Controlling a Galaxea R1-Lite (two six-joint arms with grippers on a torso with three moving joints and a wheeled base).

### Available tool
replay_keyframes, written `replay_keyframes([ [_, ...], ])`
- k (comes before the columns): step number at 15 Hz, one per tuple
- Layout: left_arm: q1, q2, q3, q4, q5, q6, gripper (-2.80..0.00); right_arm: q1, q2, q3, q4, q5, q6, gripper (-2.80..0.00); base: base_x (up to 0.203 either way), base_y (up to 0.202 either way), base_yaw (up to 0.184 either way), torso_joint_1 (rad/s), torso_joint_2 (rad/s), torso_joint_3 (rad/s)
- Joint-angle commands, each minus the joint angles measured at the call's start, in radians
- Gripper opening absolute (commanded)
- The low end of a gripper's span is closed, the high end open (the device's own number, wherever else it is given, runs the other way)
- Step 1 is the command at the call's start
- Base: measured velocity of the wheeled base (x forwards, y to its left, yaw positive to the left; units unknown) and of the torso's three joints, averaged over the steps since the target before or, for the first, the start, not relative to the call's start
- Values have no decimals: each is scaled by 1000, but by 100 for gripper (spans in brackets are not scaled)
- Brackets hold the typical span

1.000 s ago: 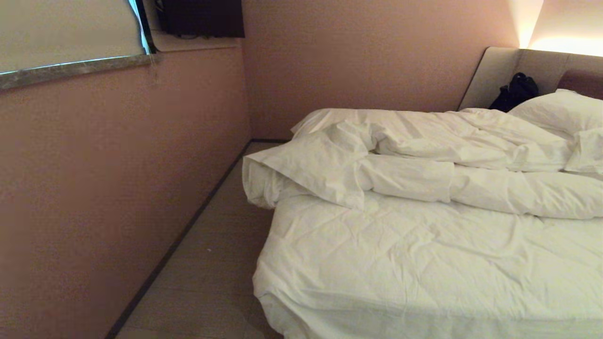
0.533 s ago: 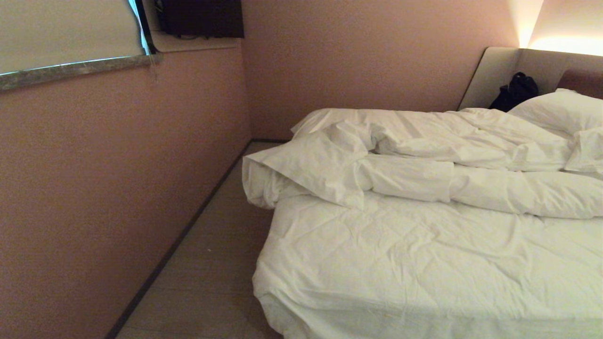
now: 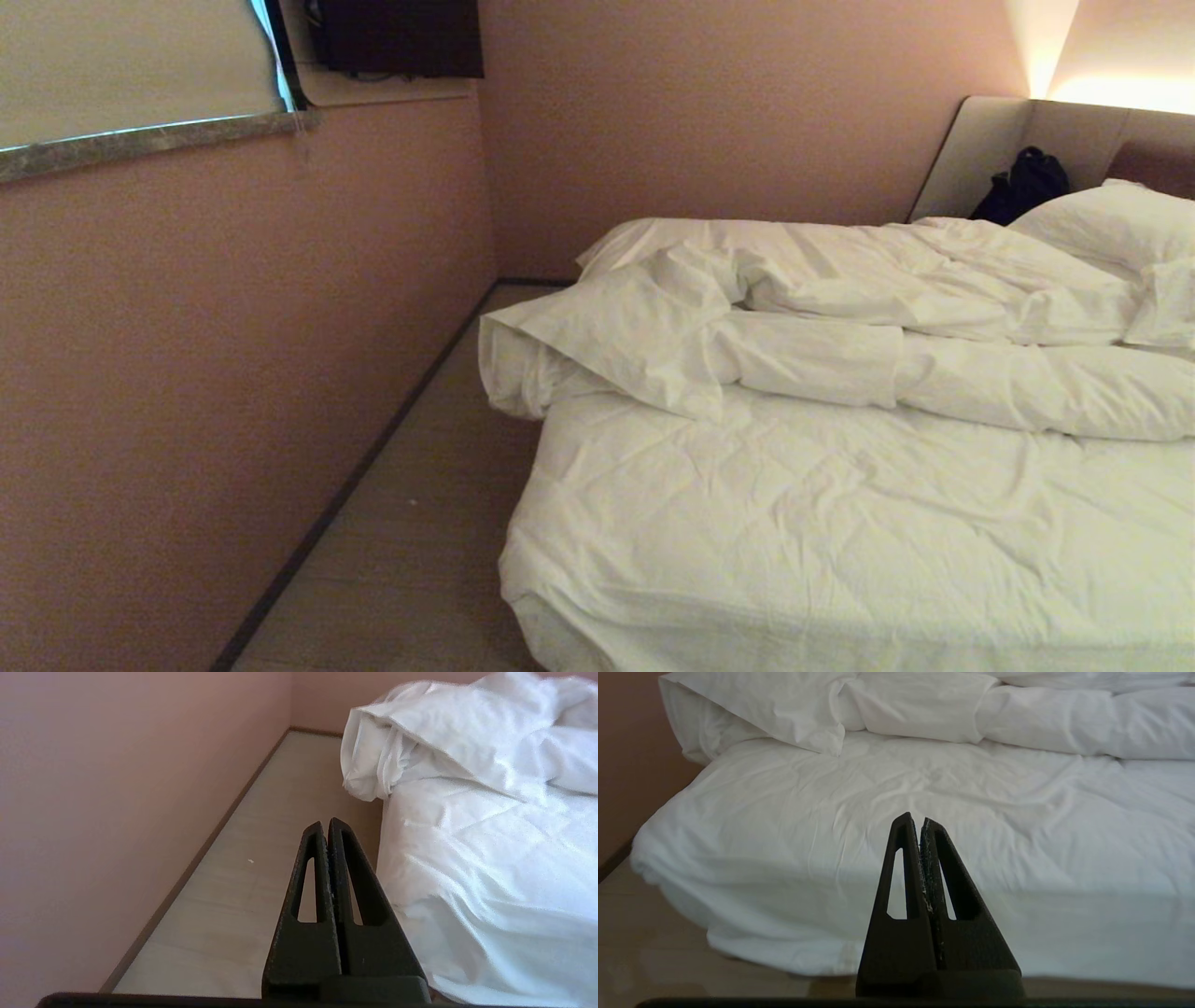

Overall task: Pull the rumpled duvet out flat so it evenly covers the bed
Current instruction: Hold the folded corner of the quilt

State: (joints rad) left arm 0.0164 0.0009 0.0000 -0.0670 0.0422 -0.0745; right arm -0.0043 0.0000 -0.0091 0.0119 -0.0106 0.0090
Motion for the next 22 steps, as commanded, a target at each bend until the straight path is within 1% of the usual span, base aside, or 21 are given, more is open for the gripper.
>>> replay_keyframes([
  [1,0,1,0,-1,1,-1,-280,0,2,0,0,0,0,-280,187,0,-1,9,5,-1],
  [5,0,1,0,-1,1,-1,-280,0,2,0,0,0,0,-280,162,0,-1,10,4,2],
  [22,0,1,0,-1,1,2,-280,0,2,0,0,0,0,-280,0,0,0,0,0,0],
])
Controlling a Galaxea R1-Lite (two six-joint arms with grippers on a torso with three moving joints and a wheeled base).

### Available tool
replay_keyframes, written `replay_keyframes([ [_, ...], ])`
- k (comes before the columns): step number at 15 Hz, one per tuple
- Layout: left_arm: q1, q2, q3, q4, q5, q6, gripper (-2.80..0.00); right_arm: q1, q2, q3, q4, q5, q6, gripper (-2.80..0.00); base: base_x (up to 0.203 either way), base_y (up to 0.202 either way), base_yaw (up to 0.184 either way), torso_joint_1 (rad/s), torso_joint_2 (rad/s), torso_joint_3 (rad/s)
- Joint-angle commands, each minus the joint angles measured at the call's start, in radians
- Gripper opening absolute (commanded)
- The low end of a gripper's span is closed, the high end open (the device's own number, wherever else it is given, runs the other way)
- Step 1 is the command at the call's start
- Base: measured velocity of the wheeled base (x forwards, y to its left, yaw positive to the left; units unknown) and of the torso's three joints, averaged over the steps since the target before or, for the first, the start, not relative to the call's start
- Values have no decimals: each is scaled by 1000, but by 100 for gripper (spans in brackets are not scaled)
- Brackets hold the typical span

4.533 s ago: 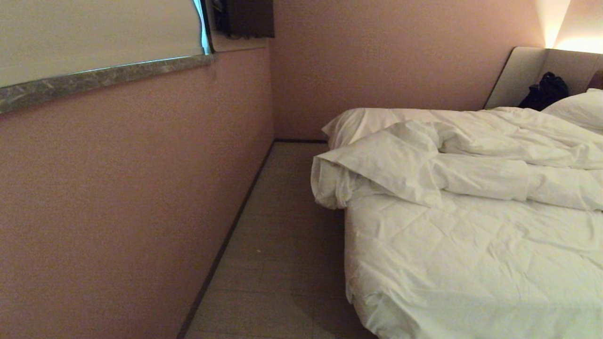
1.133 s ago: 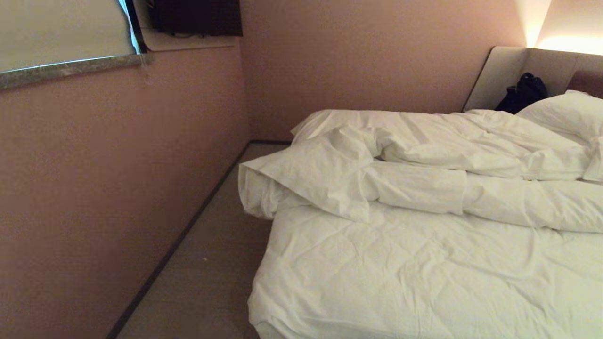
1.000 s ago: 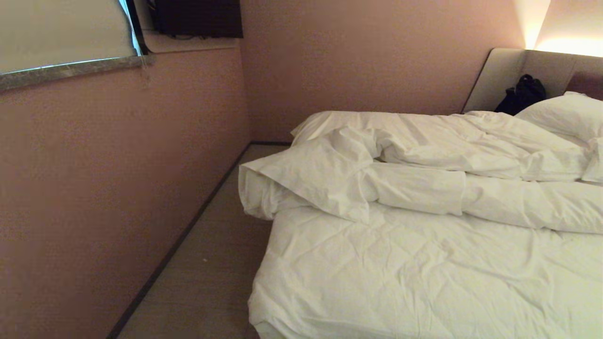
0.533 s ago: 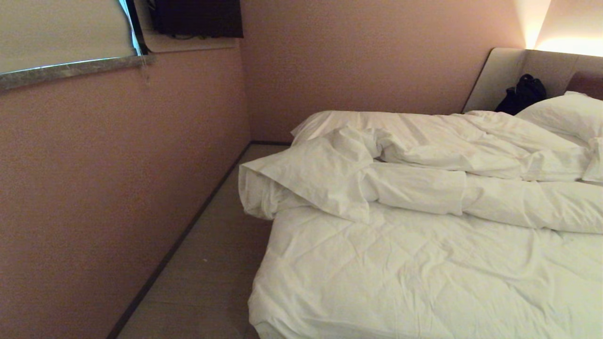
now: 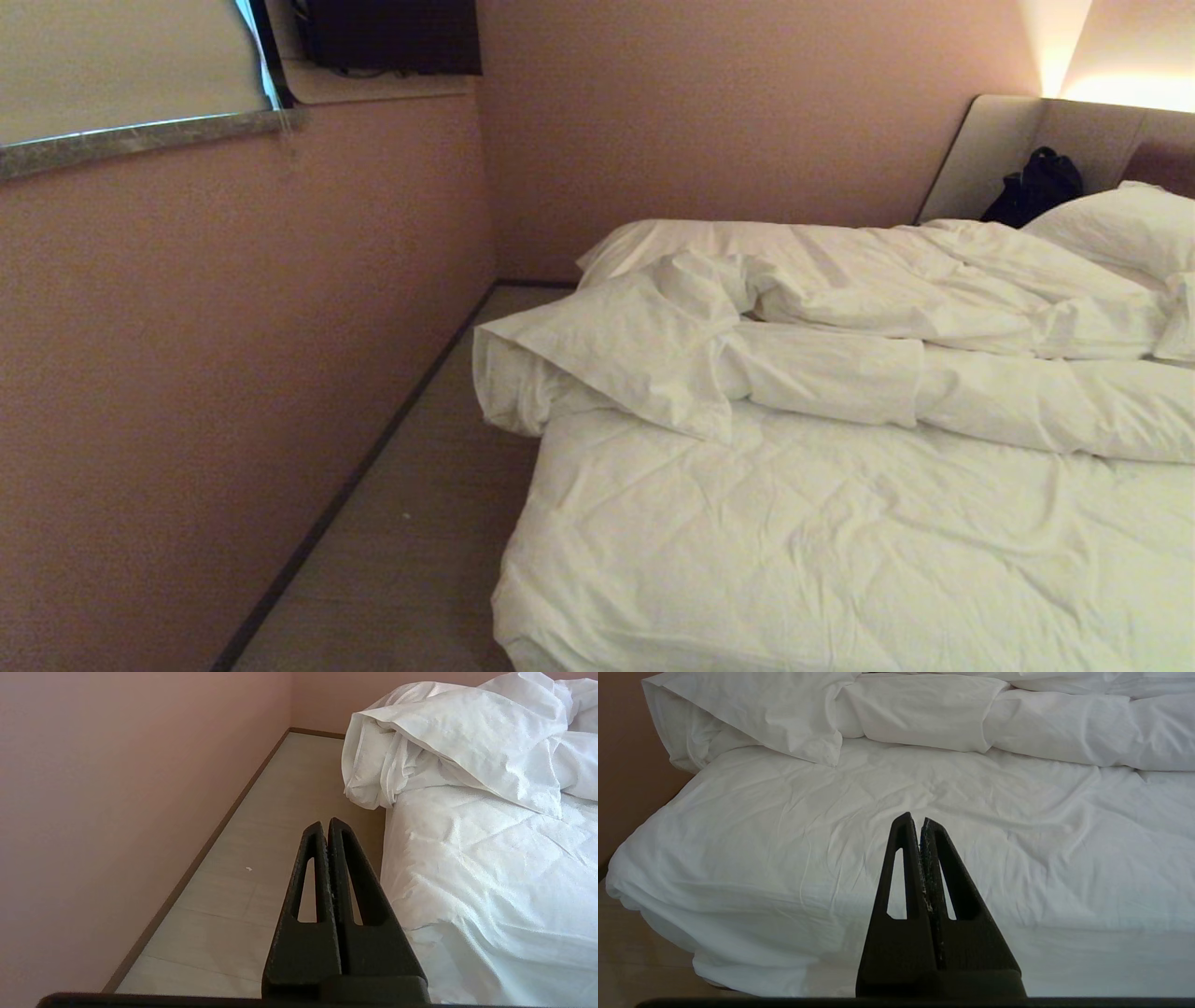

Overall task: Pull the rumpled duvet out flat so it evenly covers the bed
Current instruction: Hold the folded corner of the quilt

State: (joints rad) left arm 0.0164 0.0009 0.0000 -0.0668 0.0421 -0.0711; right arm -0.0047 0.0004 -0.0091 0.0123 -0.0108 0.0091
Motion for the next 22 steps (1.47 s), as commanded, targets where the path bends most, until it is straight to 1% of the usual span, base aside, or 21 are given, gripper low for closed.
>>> replay_keyframes([
  [1,0,1,0,-1,1,-1,-280,0,1,-2,1,0,0,-280,0,0,0,0,0,0],
  [22,0,1,0,-1,1,5,-280,0,1,-2,0,0,-1,-280,0,0,0,0,0,0],
])
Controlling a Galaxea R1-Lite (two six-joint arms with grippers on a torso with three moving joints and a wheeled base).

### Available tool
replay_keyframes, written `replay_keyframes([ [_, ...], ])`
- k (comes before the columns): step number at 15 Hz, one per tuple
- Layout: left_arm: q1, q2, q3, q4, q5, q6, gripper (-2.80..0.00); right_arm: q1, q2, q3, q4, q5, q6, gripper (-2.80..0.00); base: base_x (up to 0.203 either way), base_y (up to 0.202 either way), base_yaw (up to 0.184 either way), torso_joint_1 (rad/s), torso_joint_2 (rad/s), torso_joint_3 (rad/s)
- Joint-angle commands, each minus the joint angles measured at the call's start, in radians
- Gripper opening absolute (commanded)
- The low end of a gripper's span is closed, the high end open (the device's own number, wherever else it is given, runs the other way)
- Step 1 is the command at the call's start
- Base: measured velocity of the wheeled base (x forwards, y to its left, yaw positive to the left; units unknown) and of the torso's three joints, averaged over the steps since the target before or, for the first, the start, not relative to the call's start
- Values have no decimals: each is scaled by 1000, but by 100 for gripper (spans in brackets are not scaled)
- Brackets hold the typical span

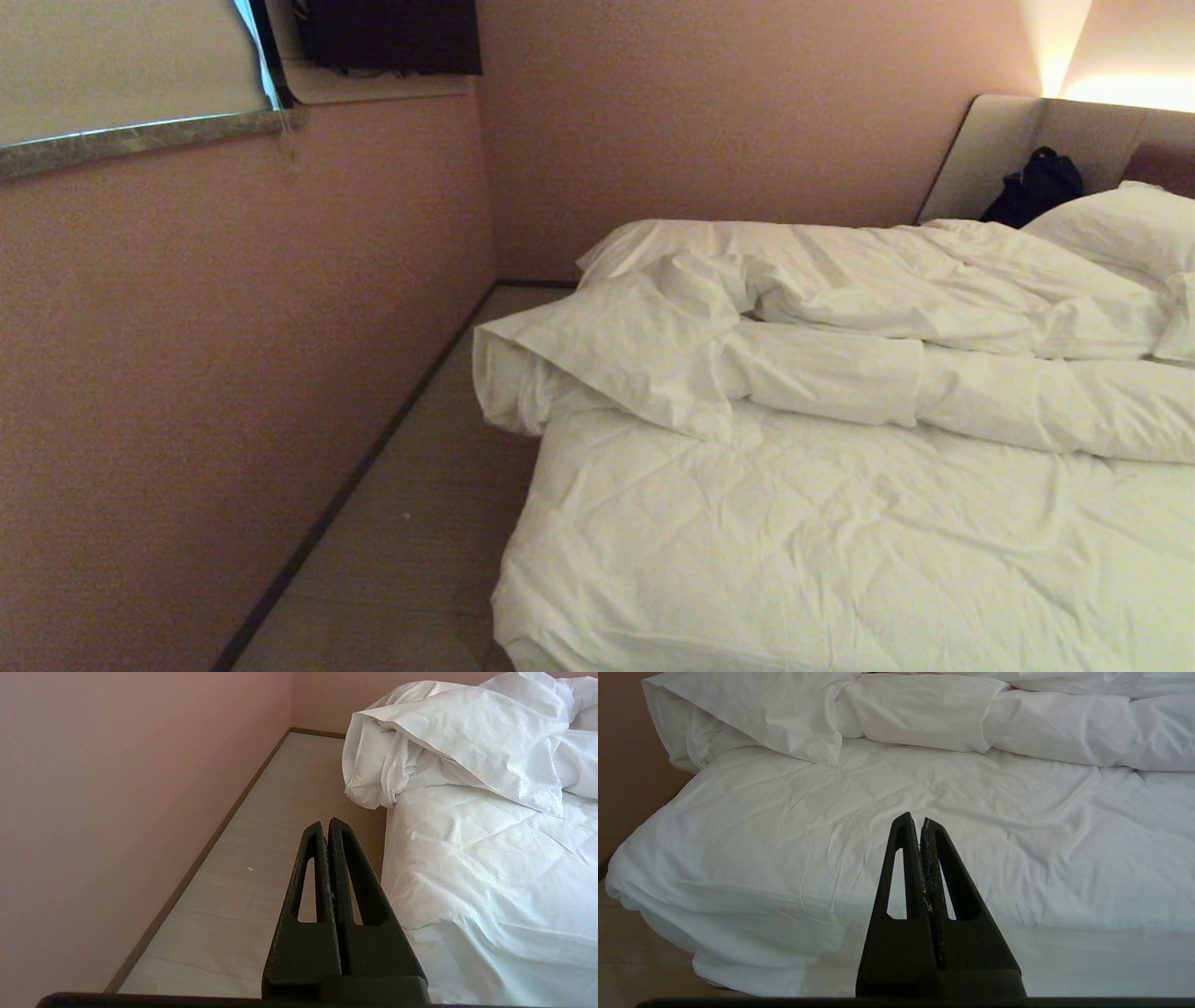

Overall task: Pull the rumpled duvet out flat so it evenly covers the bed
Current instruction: Hold the folded corner of the quilt

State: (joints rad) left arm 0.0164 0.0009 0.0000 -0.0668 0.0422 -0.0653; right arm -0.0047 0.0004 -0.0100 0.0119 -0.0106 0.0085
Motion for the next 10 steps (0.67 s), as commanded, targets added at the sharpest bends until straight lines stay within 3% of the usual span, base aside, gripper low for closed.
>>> replay_keyframes([
  [1,0,1,0,-1,1,-1,-280,0,0,-1,0,0,-1,-280,0,0,0,0,0,0],
  [7,0,1,0,-1,2,-2,-280,0,0,-1,3,1,-2,-280,10,0,1,0,-1,1],
  [10,0,1,0,-1,1,-4,-280,0,0,-2,3,1,-2,-280,187,0,-3,1,-1,2],
])
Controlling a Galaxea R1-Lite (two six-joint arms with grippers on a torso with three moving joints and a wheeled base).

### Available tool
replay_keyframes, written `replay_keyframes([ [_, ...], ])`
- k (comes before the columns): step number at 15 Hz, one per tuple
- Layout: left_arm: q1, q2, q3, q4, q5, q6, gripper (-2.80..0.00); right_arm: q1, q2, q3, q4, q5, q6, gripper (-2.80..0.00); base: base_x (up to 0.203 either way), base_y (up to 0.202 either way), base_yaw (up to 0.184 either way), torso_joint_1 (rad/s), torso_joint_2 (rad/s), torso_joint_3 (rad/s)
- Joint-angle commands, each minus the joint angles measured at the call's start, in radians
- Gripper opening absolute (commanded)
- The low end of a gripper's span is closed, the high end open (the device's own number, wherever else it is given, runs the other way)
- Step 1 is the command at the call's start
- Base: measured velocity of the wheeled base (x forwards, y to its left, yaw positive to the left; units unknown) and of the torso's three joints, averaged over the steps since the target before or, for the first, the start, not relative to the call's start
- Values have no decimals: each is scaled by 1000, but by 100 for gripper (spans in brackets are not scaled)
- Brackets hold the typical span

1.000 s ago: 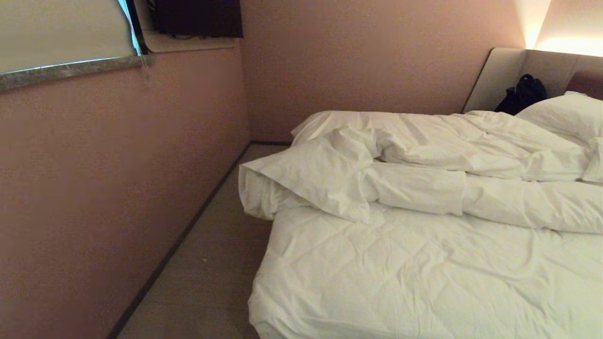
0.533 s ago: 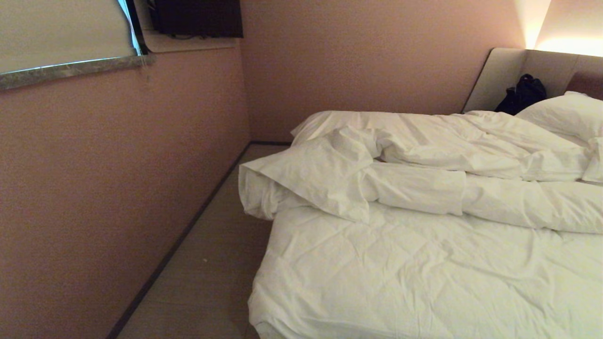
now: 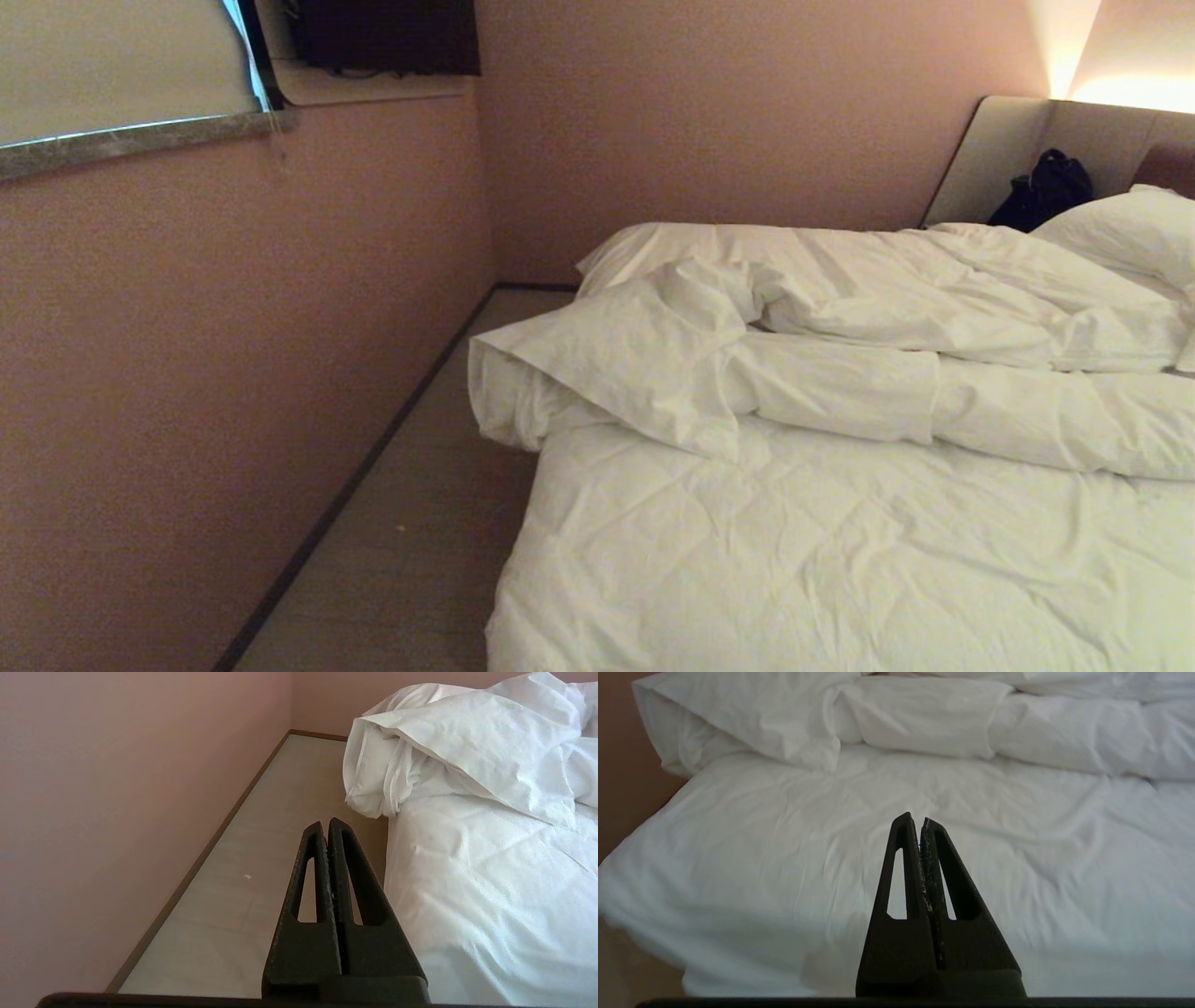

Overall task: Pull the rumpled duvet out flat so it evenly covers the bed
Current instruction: Hold the folded corner of the quilt

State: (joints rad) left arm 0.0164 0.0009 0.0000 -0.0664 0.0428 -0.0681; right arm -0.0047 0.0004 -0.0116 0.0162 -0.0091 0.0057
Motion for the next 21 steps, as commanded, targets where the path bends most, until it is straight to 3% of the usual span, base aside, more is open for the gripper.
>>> replay_keyframes([
  [1,0,1,0,-1,0,-1,-280,0,0,1,0,0,0,-280,195,0,-3,2,3,-2],
  [5,0,1,0,-1,0,-1,-280,0,0,0,-1,-1,0,-280,158,0,0,10,6,2],
  [21,0,1,0,-1,0,-4,-280,0,0,2,-5,-2,2,-280,0,0,0,0,0,0],
])
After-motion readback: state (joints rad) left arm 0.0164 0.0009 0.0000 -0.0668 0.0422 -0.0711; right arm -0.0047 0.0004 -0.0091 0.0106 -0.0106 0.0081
